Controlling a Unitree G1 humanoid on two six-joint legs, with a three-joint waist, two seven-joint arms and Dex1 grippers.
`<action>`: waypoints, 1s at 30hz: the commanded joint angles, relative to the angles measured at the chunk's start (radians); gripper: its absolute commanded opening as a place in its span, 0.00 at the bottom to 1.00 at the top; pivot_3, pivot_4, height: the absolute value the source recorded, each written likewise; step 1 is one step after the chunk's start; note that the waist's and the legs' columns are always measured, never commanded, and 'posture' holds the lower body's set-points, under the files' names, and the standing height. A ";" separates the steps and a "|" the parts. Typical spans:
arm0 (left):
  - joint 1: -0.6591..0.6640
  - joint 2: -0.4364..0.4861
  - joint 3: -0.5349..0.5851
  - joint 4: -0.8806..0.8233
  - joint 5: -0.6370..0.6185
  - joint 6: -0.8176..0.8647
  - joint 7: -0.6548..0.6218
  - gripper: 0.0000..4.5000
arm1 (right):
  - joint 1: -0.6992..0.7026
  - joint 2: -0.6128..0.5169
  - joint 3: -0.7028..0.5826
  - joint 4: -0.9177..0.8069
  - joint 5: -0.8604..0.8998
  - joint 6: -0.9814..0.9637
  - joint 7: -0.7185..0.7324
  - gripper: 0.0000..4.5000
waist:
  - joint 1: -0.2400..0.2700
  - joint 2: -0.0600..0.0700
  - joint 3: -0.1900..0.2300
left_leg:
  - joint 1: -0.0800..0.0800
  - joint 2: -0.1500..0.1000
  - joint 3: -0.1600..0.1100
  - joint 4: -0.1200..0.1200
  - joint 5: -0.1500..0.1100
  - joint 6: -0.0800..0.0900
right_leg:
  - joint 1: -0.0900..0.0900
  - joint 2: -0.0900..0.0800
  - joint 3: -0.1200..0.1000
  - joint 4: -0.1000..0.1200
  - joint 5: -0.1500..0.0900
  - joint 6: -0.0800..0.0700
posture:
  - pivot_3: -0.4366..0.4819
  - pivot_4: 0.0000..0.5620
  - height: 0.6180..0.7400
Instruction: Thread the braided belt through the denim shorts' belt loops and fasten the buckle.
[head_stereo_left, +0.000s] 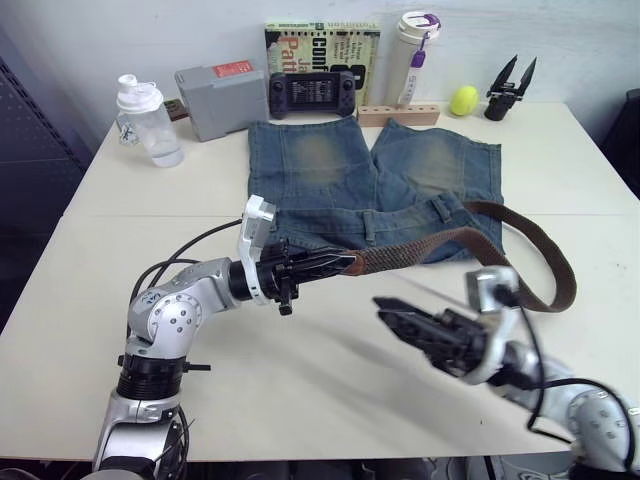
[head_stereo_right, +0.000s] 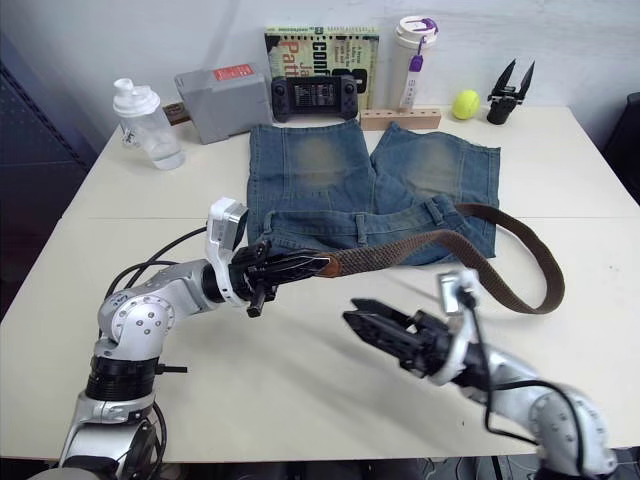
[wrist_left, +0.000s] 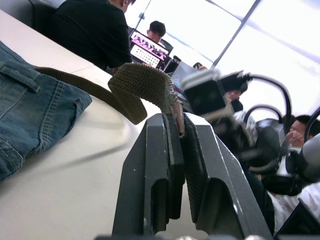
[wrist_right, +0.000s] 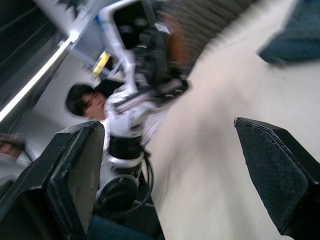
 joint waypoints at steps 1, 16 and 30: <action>0.002 -0.020 0.033 -0.050 -0.073 0.034 0.056 0.00 | -0.058 0.135 -0.047 0.005 0.070 -0.158 -0.127 0.99 | 0.000 0.001 0.000 | 0.000 0.000 0.000 0.000 0.000 0.000 | 0.000 0.000 0.000 0.000 0.000 0.000 | 0.48 0.27 0.92; -0.018 -0.022 0.057 -0.010 -0.091 0.046 0.096 0.00 | -0.077 0.208 -0.083 0.012 0.081 -0.236 -0.174 0.84 | -0.001 0.002 0.000 | 0.000 0.000 -0.001 -0.002 0.000 0.000 | 0.000 0.001 0.001 -0.001 0.000 0.000 | 0.48 0.27 0.92; -0.008 -0.004 0.003 -0.025 -0.031 0.039 0.113 0.16 | -0.067 0.210 -0.071 0.001 0.067 -0.242 -0.170 0.00 | -0.001 0.002 0.001 | 0.000 0.000 -0.001 -0.002 0.000 0.000 | 0.000 0.001 0.002 -0.001 0.000 0.000 | 0.48 0.27 0.92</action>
